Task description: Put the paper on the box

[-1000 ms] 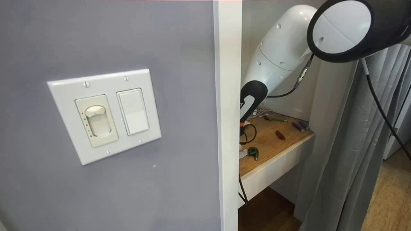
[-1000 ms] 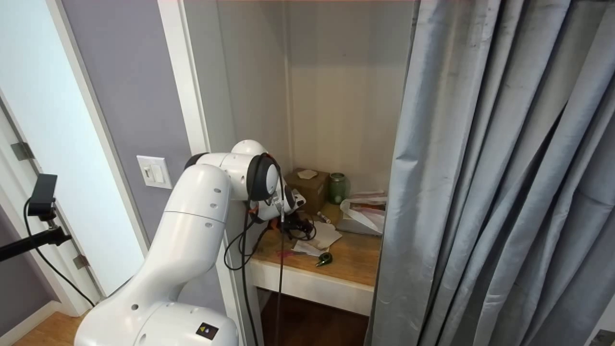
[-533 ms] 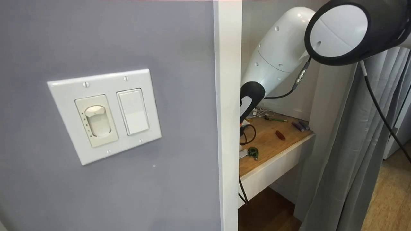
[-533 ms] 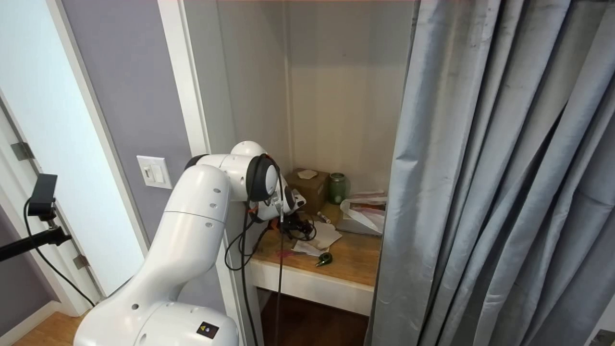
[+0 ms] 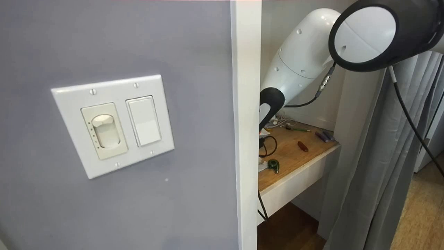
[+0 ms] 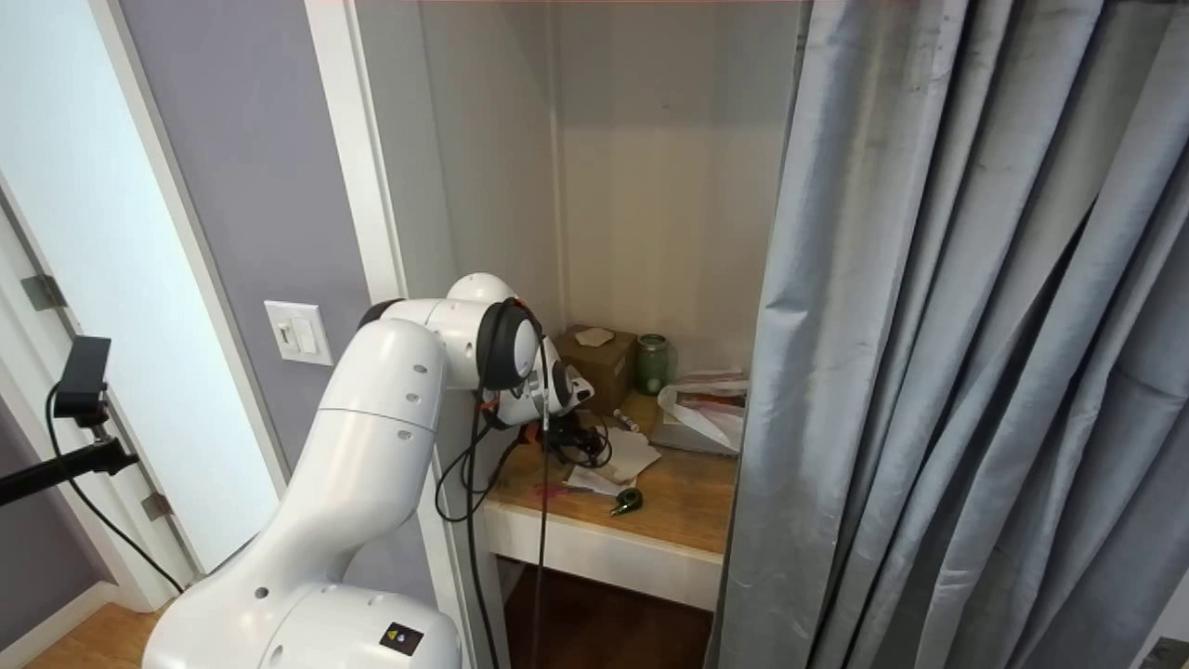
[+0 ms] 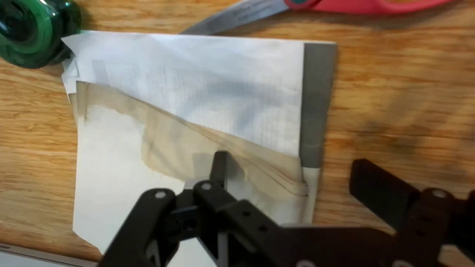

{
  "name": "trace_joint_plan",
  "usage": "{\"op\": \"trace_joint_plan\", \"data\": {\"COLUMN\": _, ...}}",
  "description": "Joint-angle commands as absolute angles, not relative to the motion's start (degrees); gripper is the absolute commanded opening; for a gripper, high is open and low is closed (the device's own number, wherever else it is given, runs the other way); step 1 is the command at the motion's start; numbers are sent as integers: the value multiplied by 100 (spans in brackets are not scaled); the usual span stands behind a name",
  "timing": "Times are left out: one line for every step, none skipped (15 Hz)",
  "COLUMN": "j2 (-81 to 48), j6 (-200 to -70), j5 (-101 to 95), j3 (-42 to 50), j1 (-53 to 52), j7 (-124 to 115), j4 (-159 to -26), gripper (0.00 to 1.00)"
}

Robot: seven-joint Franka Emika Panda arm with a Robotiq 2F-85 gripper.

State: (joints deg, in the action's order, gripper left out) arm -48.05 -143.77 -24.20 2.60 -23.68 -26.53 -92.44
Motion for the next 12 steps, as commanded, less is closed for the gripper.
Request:
{"op": "trace_joint_plan", "data": {"j2": -4939, "j6": -14326, "j5": -2142, "j3": 320, "j1": -2363, "j7": -2475, "j4": -9084, "gripper": 84}}
{"op": "trace_joint_plan", "data": {"j2": -4927, "j6": -14323, "j5": -2134, "j3": 345, "j1": -2368, "j7": -2494, "j4": -9091, "gripper": 82}}
{"op": "trace_joint_plan", "data": {"j2": -4917, "j6": -14320, "j5": -2121, "j3": 362, "j1": -2366, "j7": -2505, "j4": -9096, "gripper": 82}}
{"op": "trace_joint_plan", "data": {"j2": -4903, "j6": -14330, "j5": -2107, "j3": 374, "j1": -2357, "j7": -2507, "j4": -9106, "gripper": 80}}
{"op": "trace_joint_plan", "data": {"j2": -4892, "j6": -14333, "j5": -2099, "j3": 392, "j1": -2351, "j7": -2513, "j4": -9112, "gripper": 78}}
{"op": "trace_joint_plan", "data": {"j2": -4883, "j6": -14339, "j5": -2086, "j3": 405, "j1": -2342, "j7": -2513, "j4": -9116, "gripper": 78}}
{"op": "trace_joint_plan", "data": {"j2": -4877, "j6": -14339, "j5": -2074, "j3": 419, "j1": -2336, "j7": -2516, "j4": -9118, "gripper": 78}}
{"op": "trace_joint_plan", "data": {"j2": -4873, "j6": -14343, "j5": -2061, "j3": 428, "j1": -2326, "j7": -2513, "j4": -9120, "gripper": 76}}
{"op": "trace_joint_plan", "data": {"j2": -4872, "j6": -14348, "j5": -2048, "j3": 432, "j1": -2317, "j7": -2506, "j4": -9120, "gripper": 74}}
{"op": "trace_joint_plan", "data": {"j2": -4877, "j6": -14346, "j5": -2036, "j3": 430, "j1": -2310, "j7": -2498, "j4": -9116, "gripper": 70}}
{"op": "trace_joint_plan", "data": {"j2": -4884, "j6": -14346, "j5": -2011, "j3": 415, "j1": -2298, "j7": -2478, "j4": -9109, "gripper": 69}}
{"op": "trace_joint_plan", "data": {"j2": -4893, "j6": -14343, "j5": -1988, "j3": 404, "j1": -2294, "j7": -2469, "j4": -9101, "gripper": 65}}
